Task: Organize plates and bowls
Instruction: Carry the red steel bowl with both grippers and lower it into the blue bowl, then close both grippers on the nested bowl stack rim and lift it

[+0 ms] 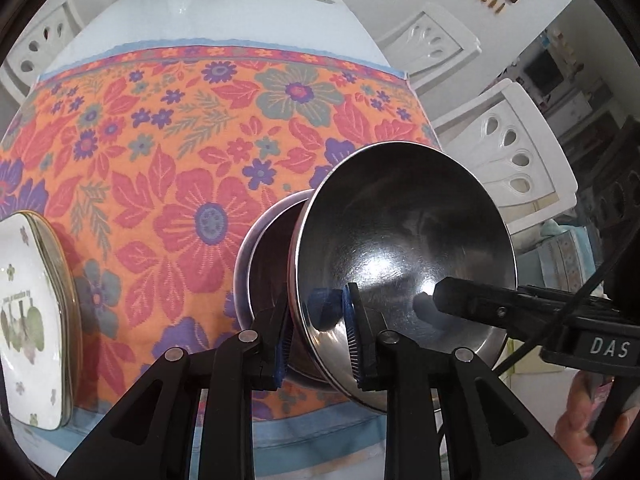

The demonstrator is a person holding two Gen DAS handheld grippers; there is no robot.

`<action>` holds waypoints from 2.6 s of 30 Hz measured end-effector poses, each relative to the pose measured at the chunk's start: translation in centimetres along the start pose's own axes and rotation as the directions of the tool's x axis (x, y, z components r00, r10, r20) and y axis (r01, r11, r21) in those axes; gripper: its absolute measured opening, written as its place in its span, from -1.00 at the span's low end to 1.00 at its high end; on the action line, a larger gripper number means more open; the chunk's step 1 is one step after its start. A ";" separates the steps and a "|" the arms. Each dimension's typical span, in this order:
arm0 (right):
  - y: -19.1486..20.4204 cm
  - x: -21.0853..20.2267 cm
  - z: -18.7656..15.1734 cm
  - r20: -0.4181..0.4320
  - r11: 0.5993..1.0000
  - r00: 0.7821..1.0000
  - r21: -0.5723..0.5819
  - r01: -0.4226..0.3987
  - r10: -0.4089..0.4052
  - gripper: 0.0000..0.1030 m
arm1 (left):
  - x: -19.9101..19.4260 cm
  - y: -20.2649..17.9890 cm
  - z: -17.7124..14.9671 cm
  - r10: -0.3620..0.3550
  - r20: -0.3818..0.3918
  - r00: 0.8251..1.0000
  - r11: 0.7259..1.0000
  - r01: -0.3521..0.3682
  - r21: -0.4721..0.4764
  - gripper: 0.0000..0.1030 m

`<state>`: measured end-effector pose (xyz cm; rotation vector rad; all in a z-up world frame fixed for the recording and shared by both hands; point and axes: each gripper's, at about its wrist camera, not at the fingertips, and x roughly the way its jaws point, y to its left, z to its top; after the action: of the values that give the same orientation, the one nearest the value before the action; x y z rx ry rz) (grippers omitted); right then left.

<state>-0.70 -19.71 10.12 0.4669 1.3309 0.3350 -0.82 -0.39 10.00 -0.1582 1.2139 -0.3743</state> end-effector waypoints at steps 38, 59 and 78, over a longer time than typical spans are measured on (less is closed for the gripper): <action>-2.5 -1.5 1.1 0.030 0.999 0.999 0.036 -0.032 0.031 0.10 | -2.5 2.9 0.0 -0.031 0.104 0.994 0.988 0.046 -0.148 0.52; -3.4 5.2 1.9 -0.090 0.995 0.991 0.006 -0.101 0.102 0.15 | 4.0 6.7 -1.8 -0.190 0.049 0.981 0.907 0.195 -0.373 0.12; -2.4 5.8 0.5 -0.053 0.995 0.997 -0.082 -0.057 0.053 -0.11 | 3.8 4.8 -2.2 -0.180 0.075 0.981 0.928 0.195 -0.318 -0.08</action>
<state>0.95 -18.98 4.07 0.4274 1.3499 0.4492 -0.76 2.83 4.36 -0.5677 1.2131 -0.3326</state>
